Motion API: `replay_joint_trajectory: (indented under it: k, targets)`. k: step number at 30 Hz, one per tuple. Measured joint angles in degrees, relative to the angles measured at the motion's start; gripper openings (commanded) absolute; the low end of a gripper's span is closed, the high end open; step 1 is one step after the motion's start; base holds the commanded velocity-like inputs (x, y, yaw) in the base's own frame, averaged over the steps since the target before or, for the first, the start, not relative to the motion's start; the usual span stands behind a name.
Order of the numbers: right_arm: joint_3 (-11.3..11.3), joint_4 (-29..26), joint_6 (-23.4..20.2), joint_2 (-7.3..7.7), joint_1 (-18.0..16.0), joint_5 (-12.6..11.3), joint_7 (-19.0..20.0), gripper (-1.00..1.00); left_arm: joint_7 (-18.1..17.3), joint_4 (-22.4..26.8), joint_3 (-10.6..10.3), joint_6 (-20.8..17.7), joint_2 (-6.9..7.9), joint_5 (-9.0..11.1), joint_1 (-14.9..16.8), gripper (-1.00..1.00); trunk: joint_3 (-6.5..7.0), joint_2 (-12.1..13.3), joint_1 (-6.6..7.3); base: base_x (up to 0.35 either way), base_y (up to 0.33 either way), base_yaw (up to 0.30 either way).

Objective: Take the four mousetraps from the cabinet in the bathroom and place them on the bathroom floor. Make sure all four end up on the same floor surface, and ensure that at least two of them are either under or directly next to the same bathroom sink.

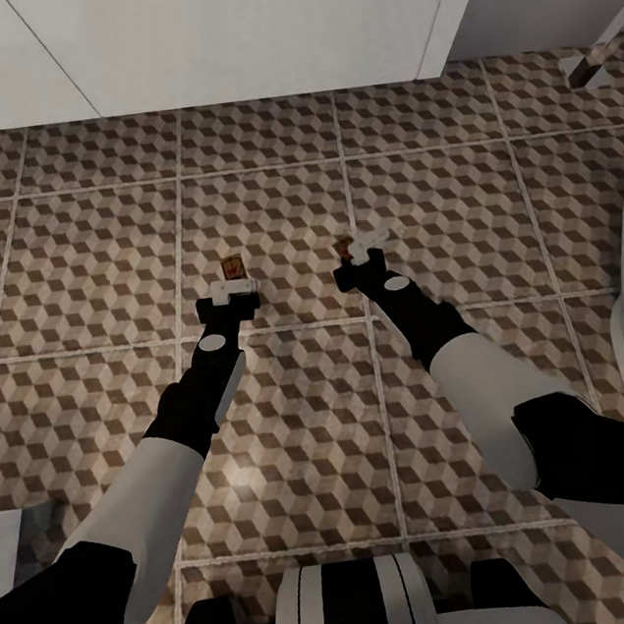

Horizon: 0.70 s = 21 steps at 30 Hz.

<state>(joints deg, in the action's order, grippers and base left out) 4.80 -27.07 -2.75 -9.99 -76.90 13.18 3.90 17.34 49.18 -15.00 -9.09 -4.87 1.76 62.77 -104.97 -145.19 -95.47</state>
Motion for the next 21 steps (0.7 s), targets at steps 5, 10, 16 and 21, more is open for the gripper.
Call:
replay_joint_trajectory:
  k: [5, 10, 16, 21]
  targets:
    - [0.1, 2.8, 2.6, 0.00, 0.0, 0.0, -0.9, -1.00, 0.0, -0.3, 0.0, 0.0, 0.05, 0.0, -0.5, -1.00, 0.00, 0.0, 0.00, 0.000, 0.000, 0.000]
    - [0.1, 4.8, 4.7, 0.00, 0.1, 0.0, -1.2, -1.00, 0.0, -0.4, 0.0, 0.1, 0.08, 0.0, -1.7, -1.00, 0.00, 0.0, 0.00, 0.000, 0.000, 0.000]
    - [0.1, 5.9, 6.0, 0.00, 0.1, 0.1, -1.1, -1.00, 0.0, -0.9, 0.0, 0.1, 0.09, 0.0, -2.5, -1.00, 0.00, 0.0, 0.00, 0.000, 0.000, 0.000]
    - [0.0, 7.4, 8.9, 0.00, 0.1, 0.1, -1.1, -1.00, 0.0, -1.2, 0.0, 0.2, 0.18, 0.0, -2.9, -1.00, 0.00, 0.0, 0.00, 0.000, 0.000, 0.000]
